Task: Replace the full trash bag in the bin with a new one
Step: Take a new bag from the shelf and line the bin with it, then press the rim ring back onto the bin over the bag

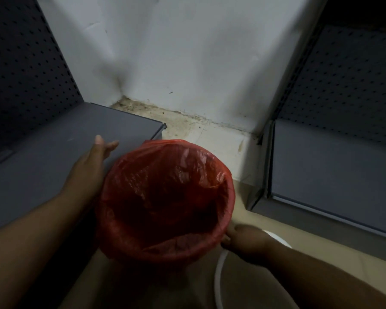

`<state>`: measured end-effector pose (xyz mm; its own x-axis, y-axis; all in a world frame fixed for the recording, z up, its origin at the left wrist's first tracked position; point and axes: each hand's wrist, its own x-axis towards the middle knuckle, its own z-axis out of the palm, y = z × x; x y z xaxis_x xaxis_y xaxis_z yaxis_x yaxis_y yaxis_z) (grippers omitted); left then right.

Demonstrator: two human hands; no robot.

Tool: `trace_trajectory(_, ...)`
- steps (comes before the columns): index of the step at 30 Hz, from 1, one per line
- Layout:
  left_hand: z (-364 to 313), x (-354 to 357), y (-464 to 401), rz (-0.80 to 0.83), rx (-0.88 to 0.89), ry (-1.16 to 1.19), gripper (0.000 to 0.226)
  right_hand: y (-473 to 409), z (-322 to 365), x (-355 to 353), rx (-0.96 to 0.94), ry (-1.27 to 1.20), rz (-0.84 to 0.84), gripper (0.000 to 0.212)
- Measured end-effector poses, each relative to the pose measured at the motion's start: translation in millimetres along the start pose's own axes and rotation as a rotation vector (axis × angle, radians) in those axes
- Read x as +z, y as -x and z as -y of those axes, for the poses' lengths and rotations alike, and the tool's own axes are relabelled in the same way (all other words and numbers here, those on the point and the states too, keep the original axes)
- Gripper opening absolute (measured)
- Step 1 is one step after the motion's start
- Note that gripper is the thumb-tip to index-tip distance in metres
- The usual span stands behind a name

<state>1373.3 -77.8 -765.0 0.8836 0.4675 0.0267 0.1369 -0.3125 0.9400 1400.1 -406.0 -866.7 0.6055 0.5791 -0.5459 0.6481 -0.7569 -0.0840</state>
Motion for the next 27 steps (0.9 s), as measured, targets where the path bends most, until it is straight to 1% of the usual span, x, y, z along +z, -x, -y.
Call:
trace_trajectory(2,-6,1,2,0.03,0.009,-0.019,0.063,8,-5,-11,-0.035,0.047,-0.037,0.043)
trace_trajectory(4,-11,3,3,0.052,0.018,-0.042,0.064,24,-5,-30,-0.045,0.119,-0.013,0.038)
trace_trajectory(6,-15,6,6,0.056,0.029,-0.066,0.063,41,-1,-51,-0.05,0.103,-0.028,0.034)
trace_trajectory(8,-19,8,9,0.056,0.023,-0.062,0.063,56,7,-74,-0.034,0.119,-0.038,0.035)
trace_trajectory(9,-21,9,10,0.06,0.019,-0.053,0.063,63,10,-84,-0.062,0.176,-0.041,0.036)
trace_trajectory(11,-24,8,11,0.071,0.018,-0.044,0.062,77,18,-102,-0.131,0.198,-0.066,0.035)
trace_trajectory(13,-25,6,12,0.073,0.026,-0.046,0.062,92,26,-122,-0.178,0.155,-0.095,0.035)
trace_trajectory(15,-26,3,13,0.071,0.016,-0.035,0.062,105,30,-142,-0.218,0.142,-0.146,0.039)
trace_trajectory(17,-29,1,14,0.077,0.007,-0.018,0.062,112,33,-164,-0.153,0.089,-0.189,0.036)
trace_trajectory(19,-31,-2,14,0.085,0.013,0.013,0.064,115,34,-185,-0.044,0.008,-0.228,0.025)
trace_trajectory(22,-36,-8,14,0.091,0.026,0.092,0.061,113,31,-212,0.068,-0.095,-0.355,0.017)
trace_trajectory(24,-42,-13,13,0.13,0.017,0.154,0.059,109,31,-224,0.131,-0.187,-0.426,0.016)
trace_trajectory(27,-48,-21,11,0.203,-0.072,0.269,0.059,91,33,-231,0.226,-0.306,-0.506,0.021)
